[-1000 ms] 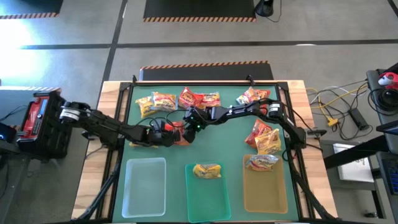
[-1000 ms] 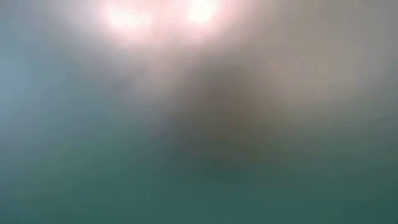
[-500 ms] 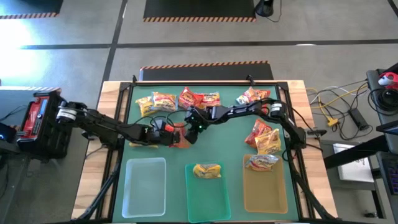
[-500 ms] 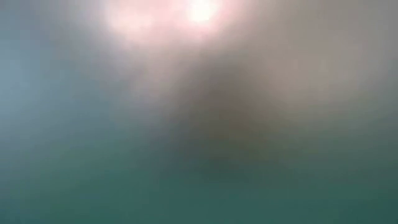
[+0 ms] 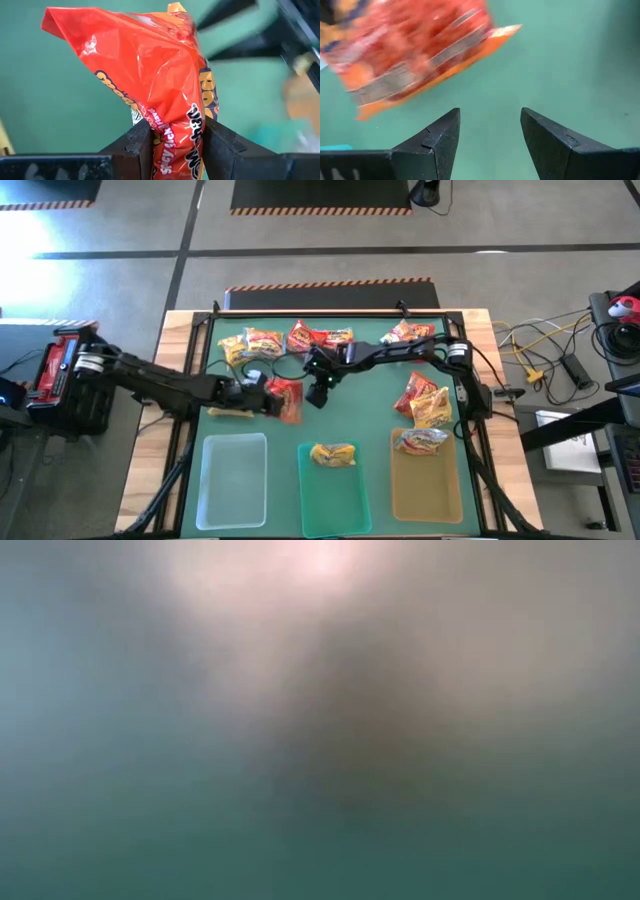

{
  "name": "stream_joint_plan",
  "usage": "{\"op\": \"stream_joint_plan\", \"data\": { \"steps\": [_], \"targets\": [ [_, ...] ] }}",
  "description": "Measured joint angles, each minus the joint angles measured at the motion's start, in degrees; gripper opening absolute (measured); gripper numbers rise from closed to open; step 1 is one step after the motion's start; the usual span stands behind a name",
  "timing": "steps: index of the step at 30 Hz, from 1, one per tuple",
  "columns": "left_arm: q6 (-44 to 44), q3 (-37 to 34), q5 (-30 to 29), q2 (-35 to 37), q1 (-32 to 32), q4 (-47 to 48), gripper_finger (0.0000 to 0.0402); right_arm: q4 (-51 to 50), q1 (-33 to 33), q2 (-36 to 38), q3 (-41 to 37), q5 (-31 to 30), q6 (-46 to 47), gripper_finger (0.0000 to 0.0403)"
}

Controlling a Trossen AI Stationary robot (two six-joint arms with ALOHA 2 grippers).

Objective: Sort Maruchan noodles
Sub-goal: Put the orange noodle pack into the white bin

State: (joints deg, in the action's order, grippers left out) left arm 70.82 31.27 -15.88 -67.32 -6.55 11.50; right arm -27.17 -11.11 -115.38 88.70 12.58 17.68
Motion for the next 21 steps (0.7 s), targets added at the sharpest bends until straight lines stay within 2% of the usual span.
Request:
{"op": "stream_joint_plan", "data": {
  "steps": [4, 7, 10, 14, 19, 21],
  "targets": [
    [-8.71, 0.46, 7.42, 5.69, 0.02, 0.22, 0.0113, -1.76, -0.07, 0.35, 0.05, -0.14, -1.73, 0.0201],
    [-13.86, 1.7, 15.77, 9.79, 0.02, 0.74, 0.0113, -2.83, -0.05, 0.48, 0.05, -0.11, -1.95, 0.0201],
    [-16.13, 4.16, 23.74, 13.34, -0.06, 5.84, 0.0113, -3.85, -0.02, 0.49, 0.05, -0.06, -2.32, 0.0201],
    [-17.94, 10.88, 30.52, 16.25, -0.79, 22.86, 0.0113, -5.21, -0.05, 0.49, 0.05, -0.13, -3.67, 0.0201],
    [-20.07, 22.22, 31.5, 16.86, -2.15, 48.96, 0.0113, -6.12, -0.07, 0.49, 0.05, -0.14, -4.38, 0.0201],
    [-21.22, 25.33, 31.51, 16.73, -2.34, 56.46, 0.0113, -6.07, -0.05, 0.49, 0.07, -0.15, -4.85, 0.0201]
  ]
}}
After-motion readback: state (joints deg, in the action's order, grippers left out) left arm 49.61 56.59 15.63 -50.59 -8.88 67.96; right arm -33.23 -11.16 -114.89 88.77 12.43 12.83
